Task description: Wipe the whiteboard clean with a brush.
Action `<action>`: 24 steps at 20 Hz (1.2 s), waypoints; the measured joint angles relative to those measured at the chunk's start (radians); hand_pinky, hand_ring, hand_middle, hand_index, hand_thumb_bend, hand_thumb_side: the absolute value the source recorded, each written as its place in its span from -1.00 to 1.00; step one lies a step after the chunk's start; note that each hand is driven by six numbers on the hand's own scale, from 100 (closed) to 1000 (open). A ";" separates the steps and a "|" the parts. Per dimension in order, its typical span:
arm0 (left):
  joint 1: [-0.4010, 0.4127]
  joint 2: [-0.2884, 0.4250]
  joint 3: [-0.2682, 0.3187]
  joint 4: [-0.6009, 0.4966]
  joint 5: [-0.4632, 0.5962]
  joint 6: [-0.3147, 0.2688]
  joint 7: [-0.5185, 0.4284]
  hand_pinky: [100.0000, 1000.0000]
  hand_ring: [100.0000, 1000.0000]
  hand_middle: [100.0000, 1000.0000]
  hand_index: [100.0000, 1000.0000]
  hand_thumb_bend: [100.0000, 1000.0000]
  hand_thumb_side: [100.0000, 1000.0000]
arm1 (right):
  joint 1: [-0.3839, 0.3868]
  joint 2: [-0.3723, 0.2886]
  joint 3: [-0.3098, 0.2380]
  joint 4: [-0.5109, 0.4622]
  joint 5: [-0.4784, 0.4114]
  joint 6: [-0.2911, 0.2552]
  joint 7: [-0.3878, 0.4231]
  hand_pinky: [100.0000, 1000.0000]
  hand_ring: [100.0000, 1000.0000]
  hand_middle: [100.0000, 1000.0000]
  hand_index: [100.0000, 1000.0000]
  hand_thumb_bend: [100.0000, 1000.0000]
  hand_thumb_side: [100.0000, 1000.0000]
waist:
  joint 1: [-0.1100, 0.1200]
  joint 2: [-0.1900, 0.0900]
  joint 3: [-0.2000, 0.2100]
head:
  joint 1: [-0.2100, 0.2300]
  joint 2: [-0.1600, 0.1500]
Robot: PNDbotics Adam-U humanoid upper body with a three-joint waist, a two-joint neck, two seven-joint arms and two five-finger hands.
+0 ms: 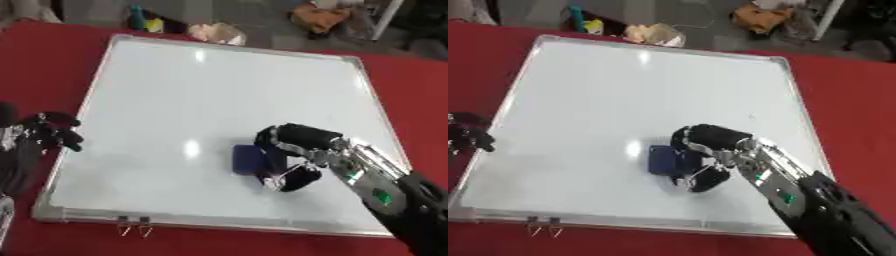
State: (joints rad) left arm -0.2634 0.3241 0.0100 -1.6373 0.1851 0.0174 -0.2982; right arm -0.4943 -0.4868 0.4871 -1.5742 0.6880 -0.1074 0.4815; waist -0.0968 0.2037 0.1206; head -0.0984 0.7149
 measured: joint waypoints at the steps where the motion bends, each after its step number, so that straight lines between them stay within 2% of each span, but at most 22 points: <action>1: 0.000 0.000 0.000 0.000 0.000 0.000 0.000 -0.02 0.01 0.14 0.28 0.50 1.00 | 0.000 0.000 0.000 0.000 0.002 0.000 0.000 0.54 0.35 0.19 -0.27 -1.00 -0.80 | 0.000 0.000 0.000 | 0.000 0.000; 24: 0.001 0.000 0.000 0.000 0.000 0.001 -0.001 -0.02 0.02 0.14 0.28 0.50 1.00 | 0.011 -0.021 -0.035 -0.010 0.005 0.035 -0.005 0.56 0.34 0.17 -0.28 -1.00 -0.92 | -0.004 0.000 -0.022 | -0.027 -0.005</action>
State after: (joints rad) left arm -0.2628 0.3241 0.0100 -1.6373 0.1849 0.0186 -0.2996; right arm -0.4829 -0.5075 0.4520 -1.5840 0.6932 -0.0722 0.4762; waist -0.1010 0.2032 0.0991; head -0.1250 0.7098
